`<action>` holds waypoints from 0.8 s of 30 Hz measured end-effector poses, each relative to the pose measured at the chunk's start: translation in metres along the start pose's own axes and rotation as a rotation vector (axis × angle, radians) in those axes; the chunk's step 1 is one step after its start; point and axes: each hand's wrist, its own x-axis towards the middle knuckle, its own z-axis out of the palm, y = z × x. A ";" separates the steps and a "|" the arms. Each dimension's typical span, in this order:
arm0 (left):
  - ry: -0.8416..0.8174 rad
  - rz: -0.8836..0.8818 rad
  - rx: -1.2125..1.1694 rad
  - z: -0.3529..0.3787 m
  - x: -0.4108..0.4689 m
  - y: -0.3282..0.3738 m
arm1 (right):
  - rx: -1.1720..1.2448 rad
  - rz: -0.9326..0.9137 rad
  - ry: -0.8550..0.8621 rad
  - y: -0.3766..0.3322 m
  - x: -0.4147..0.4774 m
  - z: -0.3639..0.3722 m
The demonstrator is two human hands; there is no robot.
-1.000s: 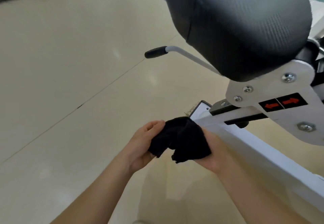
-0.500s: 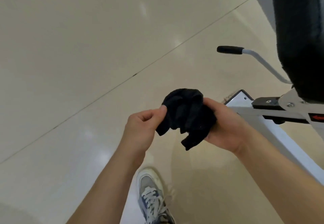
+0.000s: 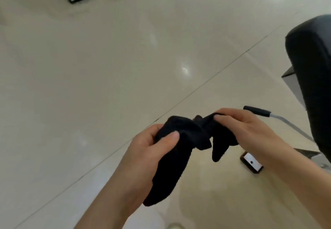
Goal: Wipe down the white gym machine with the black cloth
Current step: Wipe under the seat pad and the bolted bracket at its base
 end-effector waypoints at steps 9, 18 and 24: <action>0.281 -0.139 -0.246 -0.033 0.059 -0.025 | -0.002 0.065 -0.248 0.013 0.043 0.013; 0.210 -0.154 0.054 -0.042 0.140 -0.011 | 0.105 0.342 -0.104 0.036 0.113 -0.033; 0.018 -0.160 0.344 -0.008 0.259 0.006 | 0.352 0.497 0.410 0.073 0.160 -0.042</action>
